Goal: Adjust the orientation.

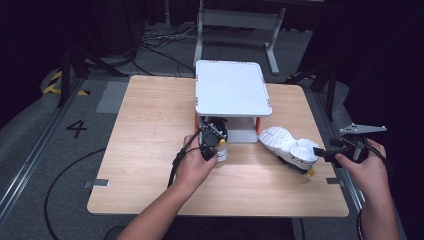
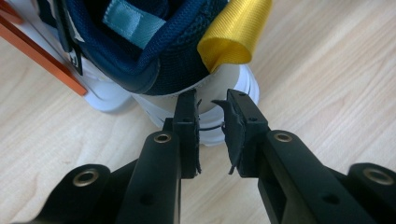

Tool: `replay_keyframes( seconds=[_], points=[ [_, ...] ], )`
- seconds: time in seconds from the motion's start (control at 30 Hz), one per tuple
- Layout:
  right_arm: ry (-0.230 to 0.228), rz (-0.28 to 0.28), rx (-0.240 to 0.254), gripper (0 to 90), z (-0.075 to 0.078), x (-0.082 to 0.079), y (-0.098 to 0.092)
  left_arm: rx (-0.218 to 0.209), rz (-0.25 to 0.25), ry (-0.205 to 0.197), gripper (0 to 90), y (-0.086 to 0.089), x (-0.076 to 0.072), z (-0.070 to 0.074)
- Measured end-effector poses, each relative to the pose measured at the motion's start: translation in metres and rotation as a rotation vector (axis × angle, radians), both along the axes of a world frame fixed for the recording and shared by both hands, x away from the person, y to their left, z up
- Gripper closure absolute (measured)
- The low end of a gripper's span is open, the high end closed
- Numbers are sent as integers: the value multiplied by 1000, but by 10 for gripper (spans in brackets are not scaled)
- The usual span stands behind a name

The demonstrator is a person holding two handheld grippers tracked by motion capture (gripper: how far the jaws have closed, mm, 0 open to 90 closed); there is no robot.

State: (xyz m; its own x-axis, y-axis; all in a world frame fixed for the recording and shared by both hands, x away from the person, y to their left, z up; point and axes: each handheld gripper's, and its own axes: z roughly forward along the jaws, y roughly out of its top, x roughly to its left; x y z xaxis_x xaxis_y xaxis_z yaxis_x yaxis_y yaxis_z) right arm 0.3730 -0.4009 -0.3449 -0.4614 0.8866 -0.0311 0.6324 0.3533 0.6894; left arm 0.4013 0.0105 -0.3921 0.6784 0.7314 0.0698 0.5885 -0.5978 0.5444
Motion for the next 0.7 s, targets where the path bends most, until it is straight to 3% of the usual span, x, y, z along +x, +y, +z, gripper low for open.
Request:
replay_keyframes(
  seconds=[0.03,0.07,0.13,0.17,0.2,0.27,0.3,0.4,0.47,0.6,0.7],
  points=[
    [0,-1,1,270,0,0,0,48,31,-104,681,-1,1,-3],
    [-2,-1,3,270,0,0,0,48,31,-104,620,-1,1,-3],
    [-7,-3,5,269,1,-1,-1,66,49,-118,647,0,5,-6],
    [-8,-5,8,269,1,-1,-1,17,64,-121,627,2,13,-11],
    [-7,-7,8,269,1,-1,-2,17,64,-121,603,2,13,-11],
    [-8,-8,8,269,1,-1,-2,33,81,-135,602,0,21,-17],
    [-9,-8,9,269,1,-1,-3,83,101,-168,625,-2,29,-25],
    [-12,-9,8,269,1,-2,-3,108,126,-181,622,-3,36,-30],
    [-12,-8,11,269,1,-2,-4,94,127,-178,596,-7,31,-31],
    [-13,-19,13,269,1,-3,-6,9,23,-161,618,-28,5,-12],
    [-11,-19,13,268,2,-4,-6,-84,-35,-107,623,-45,4,-9]
  ],
)
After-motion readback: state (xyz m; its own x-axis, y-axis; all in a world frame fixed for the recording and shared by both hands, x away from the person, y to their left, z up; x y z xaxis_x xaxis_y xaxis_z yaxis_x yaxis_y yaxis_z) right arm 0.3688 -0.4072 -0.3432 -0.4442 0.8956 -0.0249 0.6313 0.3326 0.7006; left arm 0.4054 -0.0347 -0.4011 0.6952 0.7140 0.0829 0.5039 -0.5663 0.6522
